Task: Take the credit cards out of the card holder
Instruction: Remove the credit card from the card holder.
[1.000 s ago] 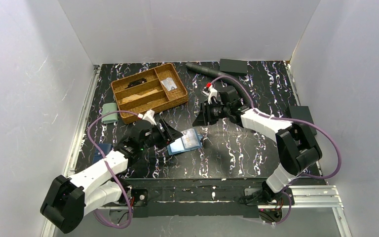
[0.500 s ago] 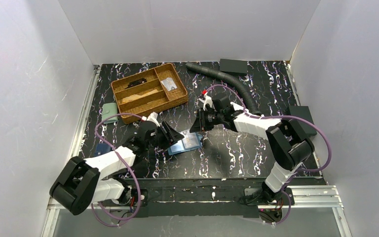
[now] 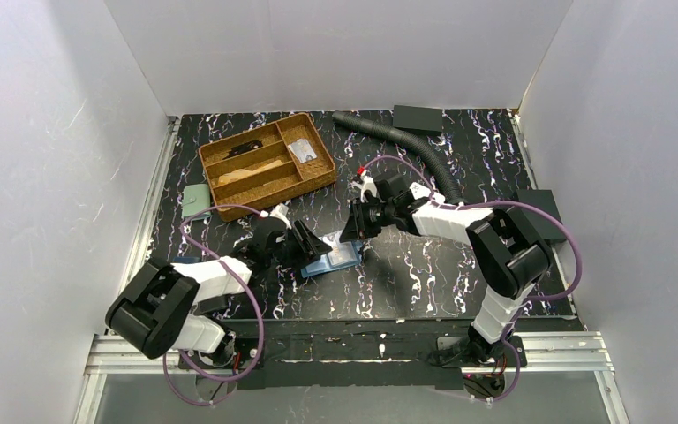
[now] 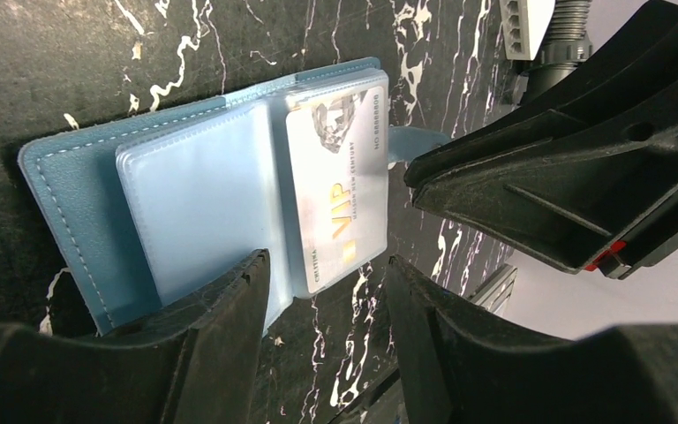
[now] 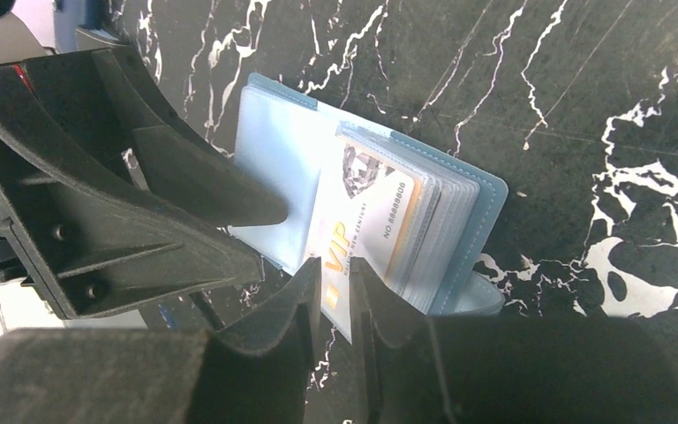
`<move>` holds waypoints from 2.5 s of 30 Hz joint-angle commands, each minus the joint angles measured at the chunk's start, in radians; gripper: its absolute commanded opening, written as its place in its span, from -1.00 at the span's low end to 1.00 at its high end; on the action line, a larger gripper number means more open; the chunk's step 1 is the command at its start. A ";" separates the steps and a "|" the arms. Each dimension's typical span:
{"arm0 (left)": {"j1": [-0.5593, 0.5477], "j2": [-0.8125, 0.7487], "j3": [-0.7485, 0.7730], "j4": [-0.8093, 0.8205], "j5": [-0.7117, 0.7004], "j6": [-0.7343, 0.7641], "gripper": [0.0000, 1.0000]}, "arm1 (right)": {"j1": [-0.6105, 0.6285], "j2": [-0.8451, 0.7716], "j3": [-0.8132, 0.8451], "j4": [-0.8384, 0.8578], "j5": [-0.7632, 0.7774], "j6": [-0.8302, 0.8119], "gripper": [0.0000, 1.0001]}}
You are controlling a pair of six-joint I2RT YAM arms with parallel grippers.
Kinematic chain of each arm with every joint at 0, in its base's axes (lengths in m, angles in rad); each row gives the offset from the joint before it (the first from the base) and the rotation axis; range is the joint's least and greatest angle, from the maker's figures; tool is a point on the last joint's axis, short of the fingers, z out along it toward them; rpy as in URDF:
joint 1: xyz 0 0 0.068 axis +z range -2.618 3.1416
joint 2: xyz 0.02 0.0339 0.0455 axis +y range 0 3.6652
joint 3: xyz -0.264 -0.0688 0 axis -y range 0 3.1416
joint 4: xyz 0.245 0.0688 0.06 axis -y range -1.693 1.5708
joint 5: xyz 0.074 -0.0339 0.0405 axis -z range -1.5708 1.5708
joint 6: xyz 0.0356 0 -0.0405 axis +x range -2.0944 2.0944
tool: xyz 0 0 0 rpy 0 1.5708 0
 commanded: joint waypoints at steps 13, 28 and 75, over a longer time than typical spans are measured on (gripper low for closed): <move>-0.004 0.059 0.010 0.049 0.009 0.016 -0.04 | 0.012 0.024 0.057 -0.060 0.074 -0.066 -0.42; -0.004 0.083 0.004 0.075 0.017 0.015 -0.14 | 0.024 0.018 0.081 -0.101 0.090 -0.114 -0.56; 0.012 0.182 -0.059 0.242 0.018 -0.118 -0.40 | 0.039 0.209 0.143 -0.199 0.005 -0.115 -0.90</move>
